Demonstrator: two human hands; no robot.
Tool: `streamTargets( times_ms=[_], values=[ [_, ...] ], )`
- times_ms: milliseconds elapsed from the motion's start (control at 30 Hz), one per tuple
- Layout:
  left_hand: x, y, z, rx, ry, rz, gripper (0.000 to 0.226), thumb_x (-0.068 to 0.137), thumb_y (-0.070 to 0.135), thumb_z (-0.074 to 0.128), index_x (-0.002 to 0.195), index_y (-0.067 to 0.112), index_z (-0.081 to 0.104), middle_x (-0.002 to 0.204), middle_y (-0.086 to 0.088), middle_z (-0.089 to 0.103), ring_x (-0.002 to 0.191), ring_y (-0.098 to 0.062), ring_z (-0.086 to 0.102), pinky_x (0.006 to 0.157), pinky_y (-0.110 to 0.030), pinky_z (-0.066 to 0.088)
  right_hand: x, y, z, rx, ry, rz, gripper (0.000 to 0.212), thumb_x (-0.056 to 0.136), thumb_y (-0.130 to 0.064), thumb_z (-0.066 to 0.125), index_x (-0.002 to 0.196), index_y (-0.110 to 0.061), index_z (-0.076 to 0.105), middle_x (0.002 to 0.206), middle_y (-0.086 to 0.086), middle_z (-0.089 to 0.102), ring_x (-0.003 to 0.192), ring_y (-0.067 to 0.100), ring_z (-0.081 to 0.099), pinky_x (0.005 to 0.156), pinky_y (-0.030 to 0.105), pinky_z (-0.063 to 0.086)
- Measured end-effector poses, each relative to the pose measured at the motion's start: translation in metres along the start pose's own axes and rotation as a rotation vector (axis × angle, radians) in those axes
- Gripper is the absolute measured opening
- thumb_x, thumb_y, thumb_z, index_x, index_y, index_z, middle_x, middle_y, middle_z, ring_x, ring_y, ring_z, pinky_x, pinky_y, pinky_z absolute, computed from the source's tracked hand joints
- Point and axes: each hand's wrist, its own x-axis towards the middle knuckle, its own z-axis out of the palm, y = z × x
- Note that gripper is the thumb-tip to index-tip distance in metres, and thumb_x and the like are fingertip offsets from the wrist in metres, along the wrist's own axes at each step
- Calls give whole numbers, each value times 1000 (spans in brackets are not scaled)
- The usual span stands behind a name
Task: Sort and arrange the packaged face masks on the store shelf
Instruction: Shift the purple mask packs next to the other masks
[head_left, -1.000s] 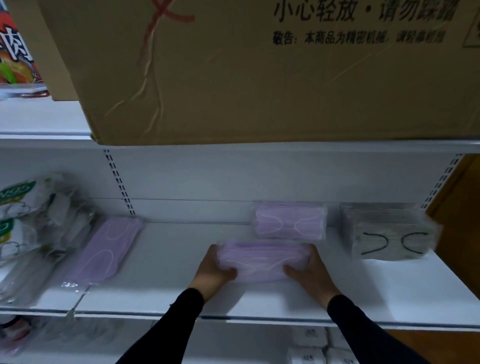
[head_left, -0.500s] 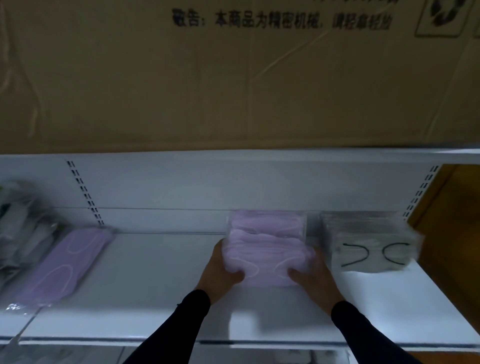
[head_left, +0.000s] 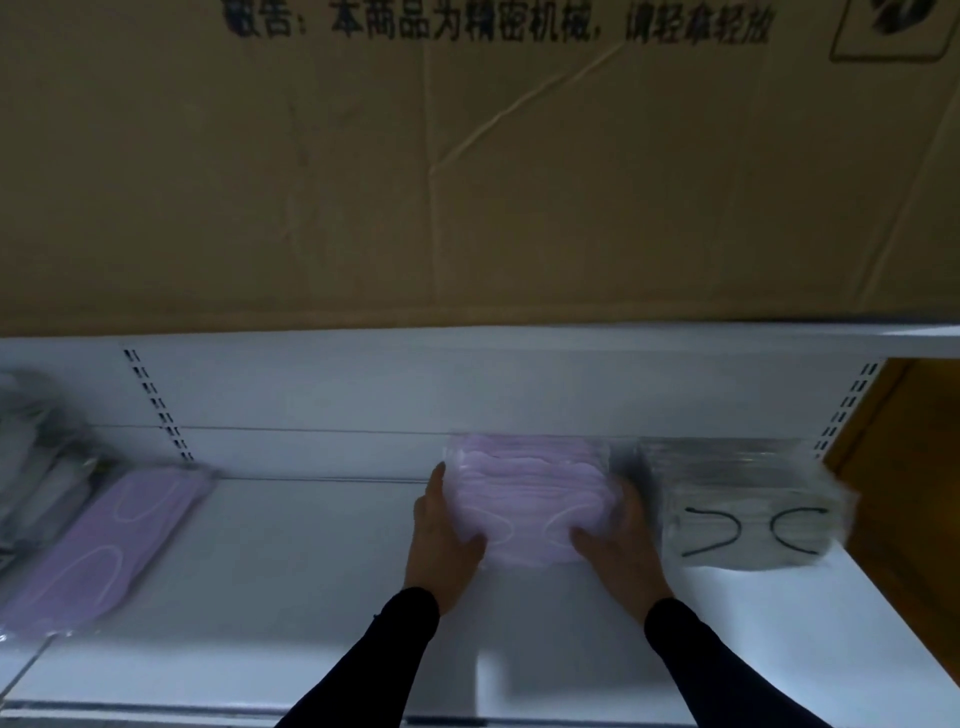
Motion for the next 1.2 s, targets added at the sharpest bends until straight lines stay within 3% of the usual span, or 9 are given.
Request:
streamTargets(
  times_ms=[167, 267, 367, 467, 567, 700, 900, 1067, 1200],
  values=[
    [10, 1, 6, 100, 5, -13, 103, 71, 9, 71, 152, 14, 8, 146, -14, 35, 129, -32, 39, 108, -35, 35, 8, 3, 7, -108, 49, 31, 79, 71, 8, 74, 140, -7, 36, 128, 2, 51, 117, 13, 49, 91, 3, 34],
    [9, 1, 5, 98, -16, -72, 109, 71, 13, 74, 153, 13, 1, 149, -15, 33, 131, -32, 37, 108, -35, 35, 8, 1, 8, -179, 50, 92, 91, 73, -6, 77, 148, -7, 27, 136, 13, 48, 122, 26, 50, 101, 28, 37],
    [8, -5, 1, 115, -50, -127, 119, 70, 23, 79, 152, 15, -7, 147, -18, 34, 132, -33, 38, 109, -37, 34, 9, 4, 7, -204, 64, 121, 94, 64, -25, 76, 144, -8, 31, 117, 7, 50, 106, 20, 52, 99, 42, 44],
    [4, -7, 1, 186, -89, -134, 127, 67, 29, 81, 151, 15, -14, 147, -15, 35, 131, -34, 39, 108, -36, 34, 8, 8, 6, -175, 88, 151, 71, 62, -16, 76, 124, -10, 40, 98, 3, 51, 92, 23, 53, 77, 20, 48],
    [1, -7, 2, 300, -106, -124, 121, 70, 33, 76, 151, 12, -12, 145, -13, 38, 129, -33, 42, 104, -36, 36, 4, 15, 5, -162, 63, 144, 76, 71, 11, 72, 135, -4, 35, 102, 4, 48, 97, 22, 52, 63, -3, 36],
    [8, -5, 3, 349, -64, -115, 106, 73, 36, 72, 153, 19, 3, 132, -11, 48, 118, -32, 52, 93, -38, 44, 2, 22, 6, -223, 59, 100, 93, 69, 7, 76, 145, -4, 24, 115, 16, 52, 98, 26, 53, 78, 15, 40],
    [15, -2, 7, 286, 12, -131, 97, 76, 32, 69, 152, 19, 9, 135, -11, 48, 116, -34, 55, 92, -41, 45, 10, 27, 13, -321, 82, 1, 96, 75, -5, 76, 151, -2, 17, 147, 18, 41, 133, 30, 44, 111, 48, 36],
    [10, -3, 6, 249, 20, -142, 107, 75, 30, 70, 153, 11, -2, 134, -18, 50, 118, -36, 52, 95, -39, 43, 10, 27, 10, -322, 120, 82, 83, 72, -14, 78, 139, 0, 31, 126, 21, 55, 115, 36, 56, 99, 46, 46],
    [5, -4, 3, 227, -3, -145, 114, 75, 33, 73, 151, 6, -7, 136, -21, 47, 120, -38, 48, 98, -38, 39, 8, 22, 10, -291, 147, 35, 81, 70, -6, 81, 137, -2, 36, 118, 7, 53, 110, 24, 54, 100, 31, 39]
  ],
)
